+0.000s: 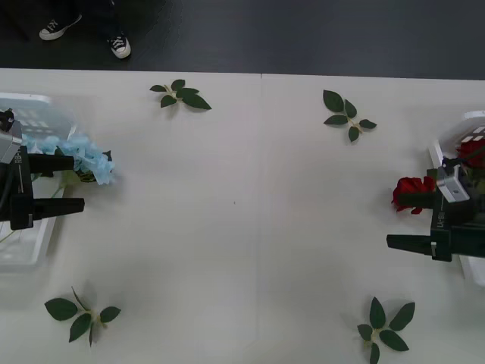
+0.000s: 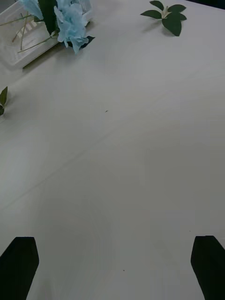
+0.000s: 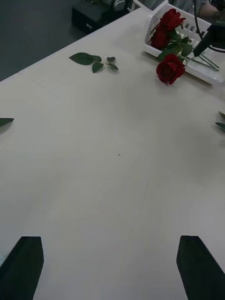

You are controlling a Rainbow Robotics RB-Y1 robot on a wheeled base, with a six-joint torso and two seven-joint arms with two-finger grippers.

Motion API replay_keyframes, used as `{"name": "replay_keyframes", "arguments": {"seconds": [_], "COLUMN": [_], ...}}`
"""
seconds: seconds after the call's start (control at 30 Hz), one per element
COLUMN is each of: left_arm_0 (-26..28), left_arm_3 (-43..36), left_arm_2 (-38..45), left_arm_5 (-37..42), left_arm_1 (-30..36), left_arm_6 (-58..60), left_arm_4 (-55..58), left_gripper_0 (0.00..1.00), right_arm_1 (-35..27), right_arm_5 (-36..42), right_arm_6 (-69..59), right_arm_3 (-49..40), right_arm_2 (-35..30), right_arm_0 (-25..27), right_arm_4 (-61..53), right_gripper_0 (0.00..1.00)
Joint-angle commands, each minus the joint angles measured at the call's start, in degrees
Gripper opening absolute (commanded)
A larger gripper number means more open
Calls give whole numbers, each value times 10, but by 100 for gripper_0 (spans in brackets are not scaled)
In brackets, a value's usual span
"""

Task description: Put the red flowers into the right box and the blue flowers into the left box

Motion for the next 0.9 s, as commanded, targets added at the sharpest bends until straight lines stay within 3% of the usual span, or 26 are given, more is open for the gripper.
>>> {"name": "replay_keyframes", "arguments": {"seconds": [0.03, 0.47, 0.9], "left_arm_0": [-8, -8, -8], "left_arm_3": [-14, -14, -14], "left_arm_2": [3, 3, 3], "left_arm_5": [-4, -4, -4], "left_arm_1": [20, 20, 20], "left_arm_6": [-36, -36, -36], "left_arm_4": [3, 3, 3], "left_gripper_0": [83, 83, 83], "right_arm_1": [-9, -9, -8], "right_arm_5": [-5, 0, 5], "right_arm_6": [8, 8, 8], "right_arm_3": [-22, -87, -86], "right_arm_2": [-5, 7, 7], "right_arm_0": [-1, 39, 41], "right_arm_4": [-25, -140, -156], "right_gripper_0": [96, 96, 96]}}
